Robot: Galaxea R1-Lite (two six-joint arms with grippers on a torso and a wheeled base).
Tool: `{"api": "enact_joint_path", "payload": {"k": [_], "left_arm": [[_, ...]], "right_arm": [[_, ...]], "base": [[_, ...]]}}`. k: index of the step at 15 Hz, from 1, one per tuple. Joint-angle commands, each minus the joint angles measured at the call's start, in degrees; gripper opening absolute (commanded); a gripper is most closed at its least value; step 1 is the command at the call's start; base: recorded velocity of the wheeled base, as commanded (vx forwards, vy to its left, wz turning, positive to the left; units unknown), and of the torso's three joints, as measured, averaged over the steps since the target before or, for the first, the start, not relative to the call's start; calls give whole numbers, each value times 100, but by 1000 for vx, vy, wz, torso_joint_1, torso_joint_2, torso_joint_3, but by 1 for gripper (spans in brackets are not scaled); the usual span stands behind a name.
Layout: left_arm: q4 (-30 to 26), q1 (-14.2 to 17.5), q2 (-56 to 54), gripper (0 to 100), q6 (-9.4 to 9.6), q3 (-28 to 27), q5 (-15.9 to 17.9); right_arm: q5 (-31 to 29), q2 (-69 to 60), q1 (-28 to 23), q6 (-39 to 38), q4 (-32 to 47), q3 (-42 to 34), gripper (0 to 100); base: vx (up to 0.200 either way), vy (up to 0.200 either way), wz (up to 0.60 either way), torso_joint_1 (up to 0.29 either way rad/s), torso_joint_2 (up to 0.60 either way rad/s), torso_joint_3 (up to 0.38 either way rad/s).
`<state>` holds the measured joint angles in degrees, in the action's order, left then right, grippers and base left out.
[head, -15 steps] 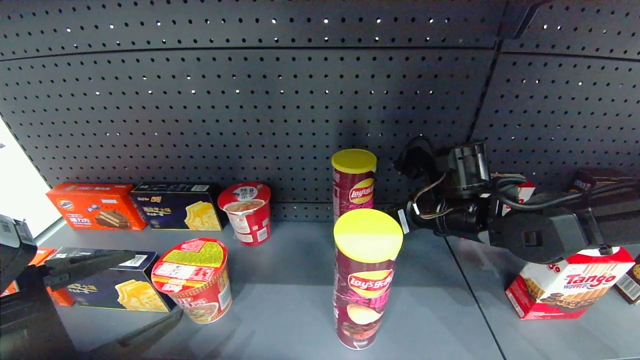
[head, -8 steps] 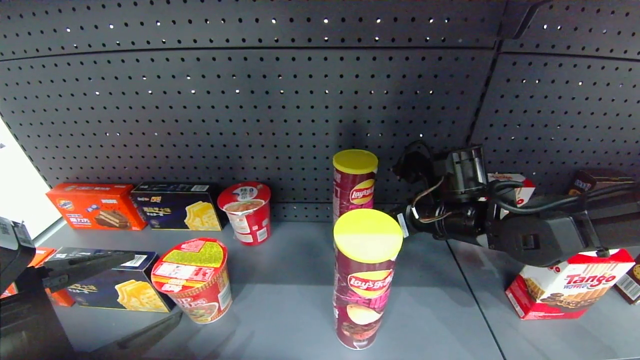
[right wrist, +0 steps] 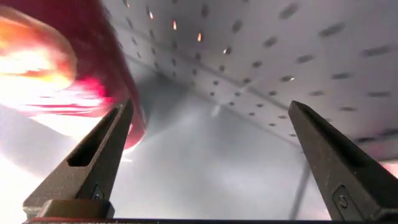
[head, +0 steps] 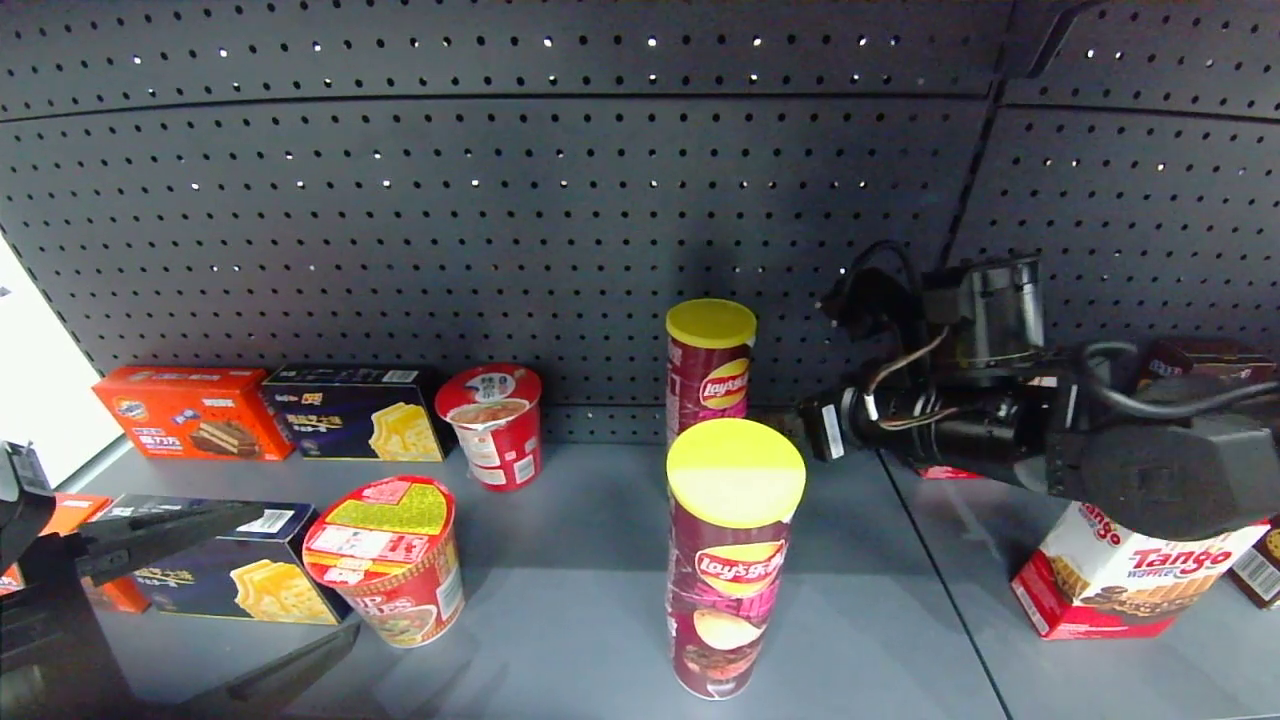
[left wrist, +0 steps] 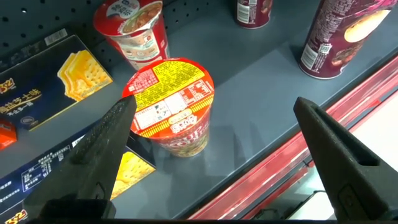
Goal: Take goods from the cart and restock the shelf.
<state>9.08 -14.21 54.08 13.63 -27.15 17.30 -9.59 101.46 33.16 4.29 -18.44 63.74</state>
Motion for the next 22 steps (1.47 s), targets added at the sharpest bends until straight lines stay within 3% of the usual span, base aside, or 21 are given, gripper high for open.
{"api": "enact_joint_path", "payload": {"k": [1,4,7,9,10,11,12,15,18,19,22], "left_arm": [[6,-2,-2,100,-1,-10,2],[15,33,-11,100,-1,-1,2],[15,437,-249,100,8,-1,10],[6,947,-758,100,8,263,-7],[-3,1237,-1198,100,8,518,-104],[-21,1334,-1514,100,17,685,-306],[-64,1342,-2024,100,8,878,-622],[-328,1342,-2929,100,-1,1388,-719],[-987,1325,-3922,100,-1,1607,-702],[-1356,1325,-4274,100,-27,1616,-702],[-1901,1360,-5276,100,-132,1889,-728]], "right_arm": [[-16,-953,24,2,8,-310,100],[28,-2218,-38,-7,8,-1163,100],[28,-3493,-424,-121,51,-2121,100],[98,-4337,-1312,-130,60,-2780,100],[186,-4873,-1778,-130,78,-3070,100],[204,-5198,-2068,-130,95,-3219,100],[124,-5558,-2191,-130,104,-3325,100],[-60,-6191,-2384,-139,113,-3456,100],[-25,-7026,-2613,-139,350,-3887,100],[-25,-7439,-2657,-139,711,-4063,100],[177,-8731,-3632,-218,1976,-4344,100]], "base": [[0,0,0,0,0,0],[0,0,0,0,0,0],[0,0,0,0,0,0],[0,0,0,0,0,0],[0,0,0,0,0,0],[0,0,0,0,0,0],[0,0,0,0,0,0],[0,0,0,0,0,0],[0,0,0,0,0,0],[0,0,0,0,0,0],[0,0,0,0,0,0]]}}
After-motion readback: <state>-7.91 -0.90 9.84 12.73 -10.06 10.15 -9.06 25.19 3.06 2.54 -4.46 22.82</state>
